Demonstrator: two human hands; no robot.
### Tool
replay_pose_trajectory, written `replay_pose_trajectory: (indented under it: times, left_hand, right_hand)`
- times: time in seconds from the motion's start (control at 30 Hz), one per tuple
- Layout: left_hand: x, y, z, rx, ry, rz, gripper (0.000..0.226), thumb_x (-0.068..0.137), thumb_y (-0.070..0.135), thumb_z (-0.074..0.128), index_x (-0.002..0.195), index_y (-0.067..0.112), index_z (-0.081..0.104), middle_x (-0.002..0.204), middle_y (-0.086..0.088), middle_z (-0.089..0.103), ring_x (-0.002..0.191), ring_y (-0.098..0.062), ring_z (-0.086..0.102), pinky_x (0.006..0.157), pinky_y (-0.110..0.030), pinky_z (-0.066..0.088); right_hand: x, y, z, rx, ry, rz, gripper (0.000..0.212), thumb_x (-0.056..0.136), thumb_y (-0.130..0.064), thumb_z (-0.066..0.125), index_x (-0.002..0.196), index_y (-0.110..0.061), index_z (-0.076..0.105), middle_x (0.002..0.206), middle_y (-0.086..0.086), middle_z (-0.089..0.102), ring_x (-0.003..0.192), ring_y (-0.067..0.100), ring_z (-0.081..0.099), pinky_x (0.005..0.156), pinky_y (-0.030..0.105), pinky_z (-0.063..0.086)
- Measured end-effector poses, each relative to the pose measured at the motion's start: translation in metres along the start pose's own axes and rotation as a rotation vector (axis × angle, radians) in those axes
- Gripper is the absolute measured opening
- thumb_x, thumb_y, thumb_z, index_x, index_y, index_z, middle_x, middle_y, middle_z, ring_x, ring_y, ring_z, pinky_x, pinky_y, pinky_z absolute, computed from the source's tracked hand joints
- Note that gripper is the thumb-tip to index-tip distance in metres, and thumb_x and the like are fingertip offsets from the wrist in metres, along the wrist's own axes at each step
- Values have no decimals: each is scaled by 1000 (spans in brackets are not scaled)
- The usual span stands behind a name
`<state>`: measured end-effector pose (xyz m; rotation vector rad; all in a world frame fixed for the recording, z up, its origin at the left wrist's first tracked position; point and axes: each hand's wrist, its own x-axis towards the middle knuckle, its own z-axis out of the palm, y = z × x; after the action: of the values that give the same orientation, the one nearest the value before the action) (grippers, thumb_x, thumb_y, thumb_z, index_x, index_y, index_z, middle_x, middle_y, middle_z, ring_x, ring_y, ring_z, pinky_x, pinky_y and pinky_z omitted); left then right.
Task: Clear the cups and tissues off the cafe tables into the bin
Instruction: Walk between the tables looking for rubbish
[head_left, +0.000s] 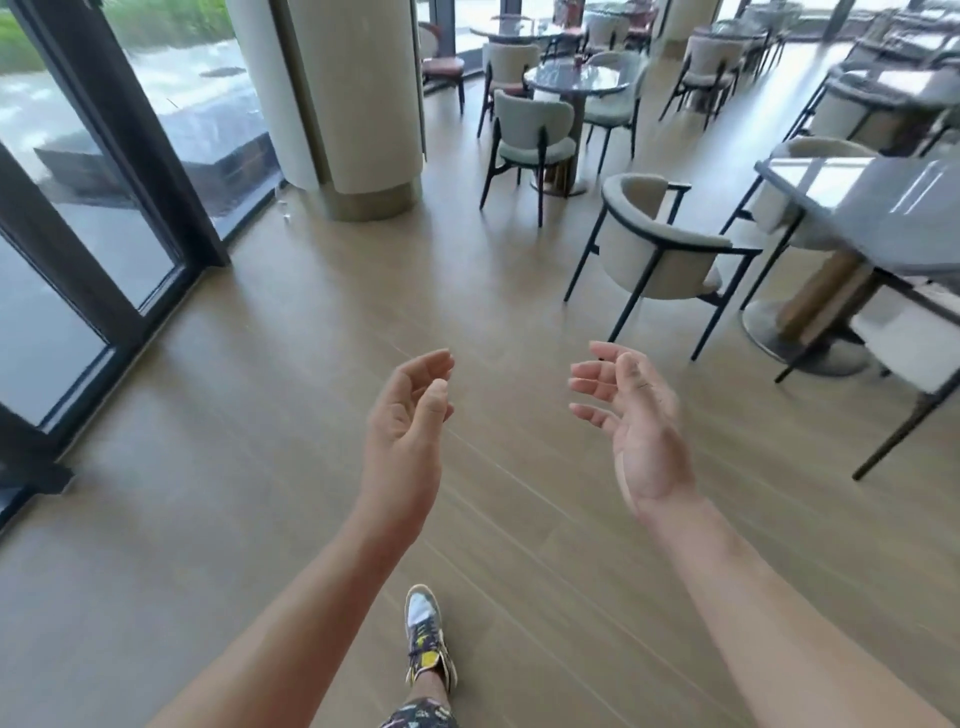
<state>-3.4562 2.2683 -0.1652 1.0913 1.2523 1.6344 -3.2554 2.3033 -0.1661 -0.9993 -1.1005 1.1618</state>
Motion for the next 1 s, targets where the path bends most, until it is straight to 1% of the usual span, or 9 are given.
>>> replay_pose_trajectory:
  times: [0.07, 0.2, 0.37, 0.43, 0.5, 0.57, 0.63, 0.73, 1.0]
  left_hand:
    - [35, -8, 7, -19, -20, -1, 29, 91, 27, 51, 116, 26, 66, 121, 7, 71, 115, -7, 65, 102, -43, 53]
    - [122, -22, 15, -37, -65, 12, 31, 93, 29, 51, 119, 25, 66, 124, 7, 71, 122, -12, 63, 102, -42, 54]
    - [241, -28, 13, -63, -81, 24, 31, 93, 29, 51, 120, 24, 66, 125, 7, 70, 122, -14, 64, 98, -40, 56]
    - [284, -32, 13, -71, -82, 20, 32, 93, 29, 51, 121, 24, 65, 125, 6, 70, 121, -13, 65, 98, -40, 56]
    - [321, -36, 17, -78, -83, 2, 32, 93, 29, 51, 121, 24, 65, 126, 5, 70, 120, -12, 65, 99, -41, 56]
    - [353, -41, 24, -75, -91, -6, 33, 94, 29, 51, 123, 23, 65, 126, 5, 70, 120, -12, 66, 99, -42, 56]
    - [385, -48, 34, -69, -106, -7, 34, 94, 29, 50, 123, 22, 64, 127, 5, 69, 121, -12, 65, 99, -42, 56]
    - [436, -64, 52, -56, -118, -12, 33, 94, 29, 50, 123, 23, 64, 128, 4, 69, 121, -12, 65, 99, -41, 56]
    - [596, -115, 139, -17, -135, 7, 31, 94, 28, 50, 121, 24, 65, 126, 5, 69, 121, -12, 65, 98, -40, 56]
  right_hand:
    - [32, 3, 6, -2, 14, -14, 48, 92, -61, 61, 118, -21, 68, 107, 7, 72, 103, 22, 66, 86, 44, 53]
    - [110, 12, 30, -29, 37, -54, 41, 96, -53, 56, 118, -21, 68, 109, 8, 71, 104, 21, 65, 87, 44, 53]
    - [212, 18, 72, -63, 66, -101, 66, 79, -81, 65, 117, -27, 70, 112, 6, 72, 109, 19, 66, 85, 37, 55]
    - [248, 23, 85, -74, 70, -114, 65, 80, -80, 65, 118, -27, 70, 114, 6, 71, 111, 18, 67, 87, 37, 55]
    - [279, 27, 93, -81, 73, -115, 54, 87, -70, 61, 117, -26, 70, 115, 6, 71, 112, 17, 67, 90, 39, 54]
    - [309, 33, 96, -83, 82, -118, 48, 88, -65, 58, 116, -27, 70, 116, 5, 71, 114, 17, 67, 94, 42, 54]
    - [342, 39, 95, -77, 98, -119, 51, 88, -68, 60, 117, -27, 70, 118, 7, 70, 115, 17, 66, 96, 41, 54]
    - [395, 52, 91, -67, 123, -110, 51, 89, -63, 56, 119, -25, 69, 121, 10, 69, 118, 19, 65, 97, 42, 54]
    - [576, 90, 55, -35, 140, -127, 50, 90, -61, 55, 120, -24, 69, 116, 2, 71, 116, 14, 66, 97, 39, 54]
